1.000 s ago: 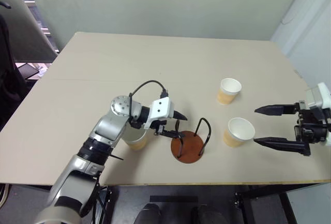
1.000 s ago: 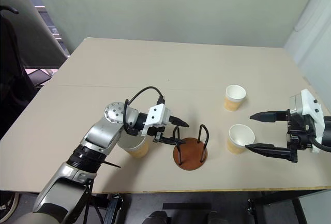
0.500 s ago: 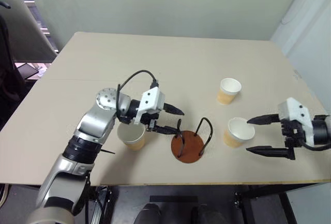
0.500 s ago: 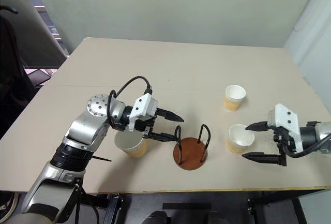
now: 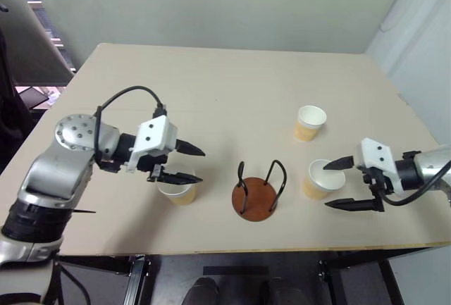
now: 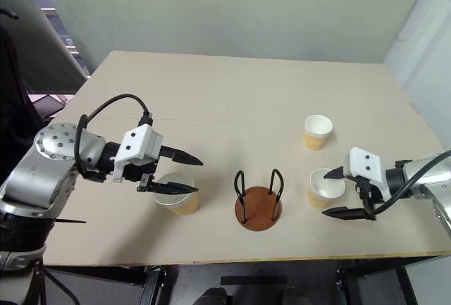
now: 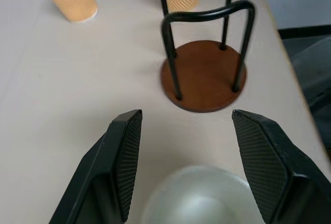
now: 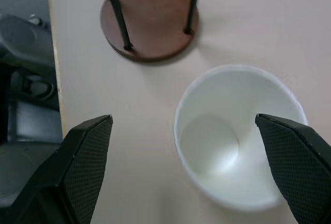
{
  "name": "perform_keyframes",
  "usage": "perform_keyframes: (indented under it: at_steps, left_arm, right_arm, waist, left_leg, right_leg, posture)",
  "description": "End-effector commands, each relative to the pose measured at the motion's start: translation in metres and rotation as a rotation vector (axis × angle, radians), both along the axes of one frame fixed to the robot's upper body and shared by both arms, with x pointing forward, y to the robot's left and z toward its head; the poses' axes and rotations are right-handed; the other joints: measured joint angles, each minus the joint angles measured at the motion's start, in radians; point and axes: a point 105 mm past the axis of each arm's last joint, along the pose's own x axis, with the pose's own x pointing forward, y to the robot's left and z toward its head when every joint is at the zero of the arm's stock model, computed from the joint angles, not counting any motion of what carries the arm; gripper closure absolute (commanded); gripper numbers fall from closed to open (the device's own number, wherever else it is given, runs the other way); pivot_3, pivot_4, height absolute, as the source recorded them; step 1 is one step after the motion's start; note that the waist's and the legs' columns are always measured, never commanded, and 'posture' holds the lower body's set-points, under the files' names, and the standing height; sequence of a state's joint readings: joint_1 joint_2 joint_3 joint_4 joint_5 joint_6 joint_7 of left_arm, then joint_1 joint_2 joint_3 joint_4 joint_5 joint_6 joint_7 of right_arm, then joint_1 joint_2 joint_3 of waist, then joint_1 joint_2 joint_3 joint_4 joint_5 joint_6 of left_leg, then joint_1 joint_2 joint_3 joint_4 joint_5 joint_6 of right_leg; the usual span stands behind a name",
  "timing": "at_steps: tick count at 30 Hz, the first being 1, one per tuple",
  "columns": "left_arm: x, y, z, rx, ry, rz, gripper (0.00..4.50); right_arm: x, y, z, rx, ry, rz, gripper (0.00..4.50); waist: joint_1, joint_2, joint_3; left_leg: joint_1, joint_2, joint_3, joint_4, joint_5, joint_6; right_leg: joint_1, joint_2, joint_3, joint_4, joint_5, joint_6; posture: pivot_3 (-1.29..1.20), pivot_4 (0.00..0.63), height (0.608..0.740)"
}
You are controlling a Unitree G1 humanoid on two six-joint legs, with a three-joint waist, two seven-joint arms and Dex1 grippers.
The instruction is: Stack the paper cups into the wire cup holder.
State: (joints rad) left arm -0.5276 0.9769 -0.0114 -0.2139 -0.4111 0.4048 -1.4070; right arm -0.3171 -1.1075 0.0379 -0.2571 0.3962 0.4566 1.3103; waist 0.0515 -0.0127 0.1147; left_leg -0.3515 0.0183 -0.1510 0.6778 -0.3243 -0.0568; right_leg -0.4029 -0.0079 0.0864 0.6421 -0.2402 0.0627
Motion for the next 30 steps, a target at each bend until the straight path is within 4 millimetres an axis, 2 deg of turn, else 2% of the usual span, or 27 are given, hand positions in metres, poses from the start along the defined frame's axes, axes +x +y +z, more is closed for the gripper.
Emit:
perform_keyframes:
  at_steps: [1, 4, 8, 16, 22, 25, 30]
  left_arm:
    - [-0.012, 0.007, 0.026, -0.023, -0.081, 0.025, 1.54]
    - [-0.017, 0.017, 0.036, -0.038, -0.104, 0.073, 1.54]
    - [-0.025, 0.023, 0.044, -0.054, -0.117, 0.102, 1.49]
    - [-0.031, 0.018, 0.045, -0.075, -0.114, 0.092, 1.49]
    - [-0.03, 0.019, 0.045, -0.08, -0.113, 0.094, 1.49]
    - [-0.029, 0.022, 0.045, -0.08, -0.114, 0.101, 1.49]
    - [-0.026, 0.024, 0.043, -0.078, -0.113, 0.113, 1.49]
  right_arm:
    - [0.005, 0.003, 0.0, -0.046, -0.033, 0.032, 0.0]
    - [0.006, 0.004, -0.005, -0.07, -0.03, 0.052, 0.0]
    - [0.006, 0.005, -0.007, -0.1, -0.035, 0.079, 1.25]
    - [0.006, 0.011, -0.009, -0.14, -0.056, 0.126, 4.39]
    - [0.006, 0.01, -0.001, -0.156, -0.085, 0.134, 4.45]
    - [0.007, 0.009, 0.024, -0.134, -0.128, 0.149, 4.45]
    - [0.005, 0.018, 0.075, -0.044, -0.205, 0.22, 4.45]
  waist:
    - [-0.003, 0.0, 0.0]
    - [-0.005, 0.0, 0.0]
    - [-0.005, 0.0, 0.0]
    - [-0.006, 0.0, 0.0]
    - [-0.006, 0.0, 0.0]
    - [-0.006, 0.0, 0.0]
    - [-0.01, 0.0, 0.0]
  left_leg:
    - [0.0, 0.001, 0.0, 0.0, 0.0, 0.0]
    - [0.0, 0.001, 0.0, -0.002, 0.0, 0.0]
    - [0.0, 0.002, 0.001, -0.004, 0.0, 0.0]
    - [0.001, 0.002, 0.001, -0.004, 0.0, 0.0]
    - [0.0, 0.002, 0.001, -0.004, 0.0, -0.001]
    - [0.0, 0.002, 0.002, -0.005, 0.0, -0.001]
    - [0.0, -0.001, 0.003, -0.007, 0.001, -0.002]
  right_leg:
    - [0.0, -0.001, 0.0, 0.0, 0.0, 0.0]
    - [-0.001, 0.0, 0.0, 0.0, 0.0, 0.0]
    - [-0.003, -0.002, 0.001, 0.001, -0.001, -0.001]
    - [-0.003, -0.002, 0.001, 0.002, -0.001, -0.003]
    - [-0.004, -0.002, 0.001, 0.002, -0.001, -0.003]
    - [-0.005, -0.002, 0.001, 0.002, -0.001, -0.003]
    - [-0.007, -0.001, 0.001, 0.003, -0.002, -0.005]
  posture:
    - [0.0, 0.15, 0.74]
    - [0.0, 0.15, 0.74]
    - [0.0, 0.15, 0.74]
    - [0.0, 0.15, 0.74]
    - [0.0, 0.15, 0.74]
    - [0.0, 0.15, 0.74]
    - [0.0, 0.15, 0.74]
